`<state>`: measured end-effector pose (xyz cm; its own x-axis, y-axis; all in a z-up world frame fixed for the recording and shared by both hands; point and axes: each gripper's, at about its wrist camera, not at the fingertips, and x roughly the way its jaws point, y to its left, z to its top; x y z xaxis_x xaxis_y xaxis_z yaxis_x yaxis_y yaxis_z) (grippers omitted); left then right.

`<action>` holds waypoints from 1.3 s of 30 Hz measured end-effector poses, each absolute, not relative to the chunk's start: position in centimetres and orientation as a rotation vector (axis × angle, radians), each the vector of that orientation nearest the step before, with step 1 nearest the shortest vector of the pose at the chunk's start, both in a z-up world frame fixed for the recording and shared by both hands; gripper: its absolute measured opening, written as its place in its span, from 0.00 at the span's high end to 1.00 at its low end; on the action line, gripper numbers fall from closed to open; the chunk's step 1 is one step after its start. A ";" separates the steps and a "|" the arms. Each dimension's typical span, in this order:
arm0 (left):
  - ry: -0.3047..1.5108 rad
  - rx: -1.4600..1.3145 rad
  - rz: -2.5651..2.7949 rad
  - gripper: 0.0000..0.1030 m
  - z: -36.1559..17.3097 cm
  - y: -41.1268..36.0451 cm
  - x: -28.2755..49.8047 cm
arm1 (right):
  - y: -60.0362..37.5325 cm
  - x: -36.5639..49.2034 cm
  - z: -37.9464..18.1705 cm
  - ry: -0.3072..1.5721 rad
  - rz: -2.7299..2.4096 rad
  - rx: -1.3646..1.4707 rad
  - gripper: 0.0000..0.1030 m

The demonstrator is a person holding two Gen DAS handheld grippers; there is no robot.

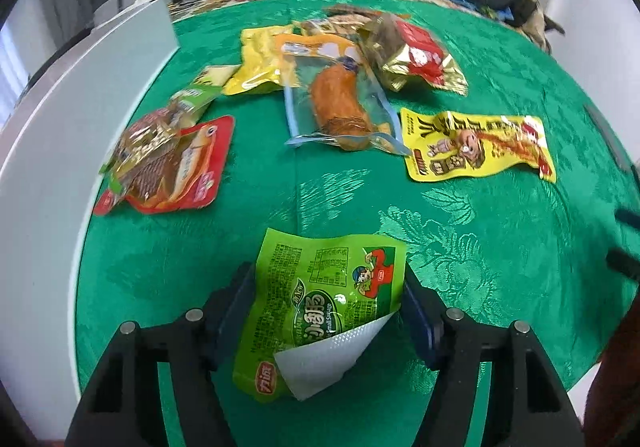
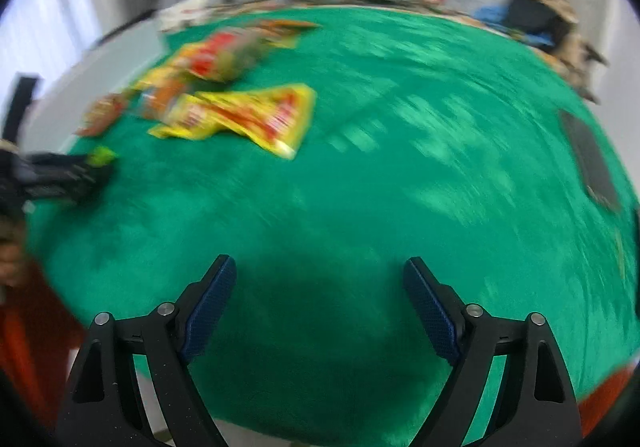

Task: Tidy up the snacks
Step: 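Grasp the long yellow strip packet with the right tool while the left tool holds the green packet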

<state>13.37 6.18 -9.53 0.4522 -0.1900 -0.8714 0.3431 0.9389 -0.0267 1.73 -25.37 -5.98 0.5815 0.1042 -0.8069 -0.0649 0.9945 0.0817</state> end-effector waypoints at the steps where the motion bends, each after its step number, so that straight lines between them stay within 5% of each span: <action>1: 1.049 0.134 -0.332 0.35 -9.5 6.6 13.2 | -24.9 2.8 -5.1 0.944 0.148 0.008 0.15; 6: 1.043 0.025 -0.346 0.35 -8.8 8.5 13.4 | -21.1 10.2 -2.0 0.963 0.419 -0.274 0.15; 13: 1.036 -0.091 -0.345 0.35 -8.5 10.5 14.1 | -15.1 17.9 -7.1 1.163 0.638 -0.604 0.16; 16: 1.026 -0.104 -0.360 0.35 -8.3 10.5 13.9 | -16.4 19.7 -7.9 1.260 0.585 -0.508 0.20; 18: 1.023 -0.128 -0.370 0.35 -8.2 10.6 14.1 | -16.8 19.3 -7.6 1.311 0.546 -0.466 0.37; 21: 1.019 -0.176 -0.380 0.35 -8.0 11.0 14.5 | -17.3 17.6 -6.6 1.337 0.497 -0.393 0.48; 22: 1.017 -0.191 -0.381 0.35 -8.0 11.2 14.5 | -17.7 17.2 -6.1 1.335 0.488 -0.342 0.61; 26: 1.014 -0.213 -0.377 0.35 -7.7 11.5 14.3 | -20.9 16.2 -4.8 1.369 0.454 -0.072 0.61; 34: 1.017 -0.228 -0.373 0.35 -8.0 11.4 13.8 | -17.4 15.7 -6.8 1.322 0.427 -0.288 0.32; 37: 1.014 -0.234 -0.374 0.35 -7.7 11.4 13.6 | -15.4 17.1 -8.3 1.287 0.412 -0.283 0.33; 39: 1.008 -0.261 -0.382 0.35 -7.3 12.0 13.3 | -14.8 17.1 -8.2 1.247 0.403 -0.292 0.45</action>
<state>13.33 11.98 -7.35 0.4766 -0.4268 -0.7686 0.1895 0.9036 -0.3843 17.15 -14.80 -8.15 0.2630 0.1362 -0.9551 -0.4485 0.8938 0.0039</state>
